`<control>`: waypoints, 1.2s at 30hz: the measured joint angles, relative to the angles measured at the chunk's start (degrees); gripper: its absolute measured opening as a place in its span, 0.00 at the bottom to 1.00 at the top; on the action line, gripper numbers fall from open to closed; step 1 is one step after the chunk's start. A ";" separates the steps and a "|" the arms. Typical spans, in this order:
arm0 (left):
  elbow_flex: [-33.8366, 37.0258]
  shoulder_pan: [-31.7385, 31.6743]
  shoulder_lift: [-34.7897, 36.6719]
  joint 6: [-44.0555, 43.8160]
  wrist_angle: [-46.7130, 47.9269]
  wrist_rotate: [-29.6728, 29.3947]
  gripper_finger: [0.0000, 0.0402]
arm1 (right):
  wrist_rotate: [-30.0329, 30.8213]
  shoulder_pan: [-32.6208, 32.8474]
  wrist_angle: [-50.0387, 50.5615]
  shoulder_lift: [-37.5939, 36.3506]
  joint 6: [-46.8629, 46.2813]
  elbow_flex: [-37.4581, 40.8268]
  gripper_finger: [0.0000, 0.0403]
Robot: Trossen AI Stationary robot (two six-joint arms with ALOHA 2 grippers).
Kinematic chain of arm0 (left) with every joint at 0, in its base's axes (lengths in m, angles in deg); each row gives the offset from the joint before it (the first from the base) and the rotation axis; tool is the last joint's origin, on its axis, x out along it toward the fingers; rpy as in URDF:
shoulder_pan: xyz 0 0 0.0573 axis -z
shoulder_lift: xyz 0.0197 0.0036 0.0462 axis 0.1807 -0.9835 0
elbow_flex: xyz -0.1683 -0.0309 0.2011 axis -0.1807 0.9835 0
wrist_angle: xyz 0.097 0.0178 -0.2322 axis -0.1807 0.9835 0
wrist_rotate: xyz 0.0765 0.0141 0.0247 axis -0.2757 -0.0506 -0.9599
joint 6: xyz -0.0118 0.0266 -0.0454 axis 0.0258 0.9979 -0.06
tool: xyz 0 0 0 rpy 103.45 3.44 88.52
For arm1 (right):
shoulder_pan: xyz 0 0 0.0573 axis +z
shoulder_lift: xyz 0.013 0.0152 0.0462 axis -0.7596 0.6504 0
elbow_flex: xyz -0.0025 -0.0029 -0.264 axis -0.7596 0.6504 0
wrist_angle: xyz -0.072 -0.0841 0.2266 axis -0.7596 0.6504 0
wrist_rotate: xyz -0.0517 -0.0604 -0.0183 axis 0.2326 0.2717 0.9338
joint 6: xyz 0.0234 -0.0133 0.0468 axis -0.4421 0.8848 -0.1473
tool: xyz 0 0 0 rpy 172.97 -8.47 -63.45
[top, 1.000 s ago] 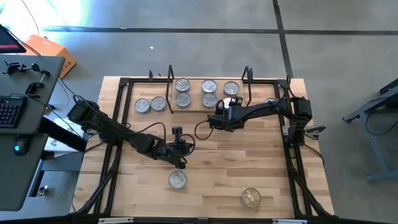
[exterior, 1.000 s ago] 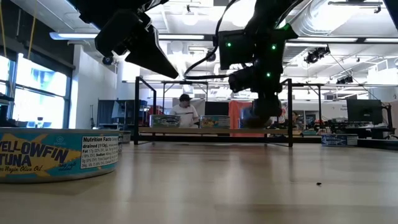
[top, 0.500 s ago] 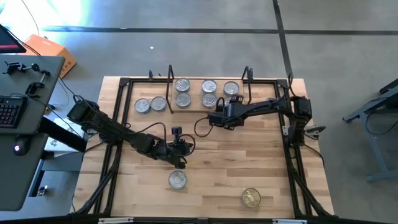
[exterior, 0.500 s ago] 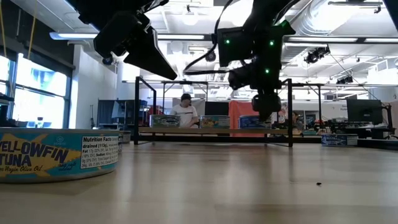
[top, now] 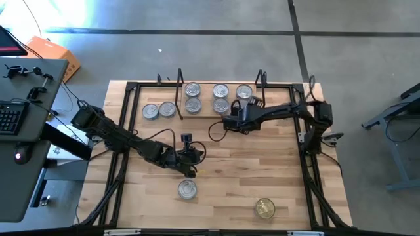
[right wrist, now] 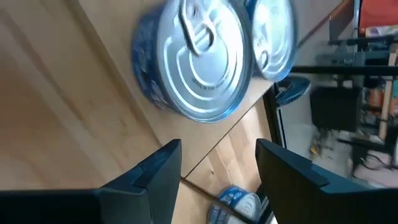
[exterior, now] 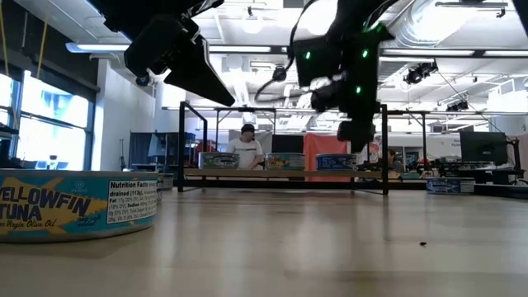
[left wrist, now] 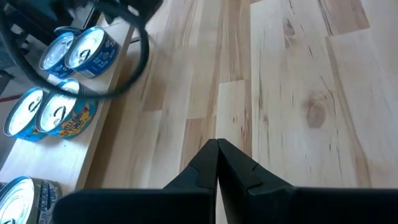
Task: Stack canned seafood by type on shelf
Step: Stack the yellow and blue tuna can on top of the other yellow and blue tuna can on the shelf
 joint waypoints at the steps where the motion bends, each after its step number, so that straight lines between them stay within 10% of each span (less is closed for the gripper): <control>1: 0.00 0.00 0.00 -0.04 0.15 -0.01 0.00 | 0.00 0.99 -0.28 -0.88 -0.44 0.00 0.49; 10: 0.02 0.45 0.00 -6.69 9.44 -0.06 0.00 | -0.39 16.12 -15.81 -4.17 -3.87 1.30 0.49; 22: 0.04 5.50 -0.02 -9.51 19.54 -2.40 0.00 | -1.78 32.90 -52.10 -4.22 -14.59 25.07 0.49; 36: 2.67 6.37 14.25 -41.03 50.38 -10.52 0.00 | 1.89 30.94 -66.25 -4.32 -19.64 31.95 0.49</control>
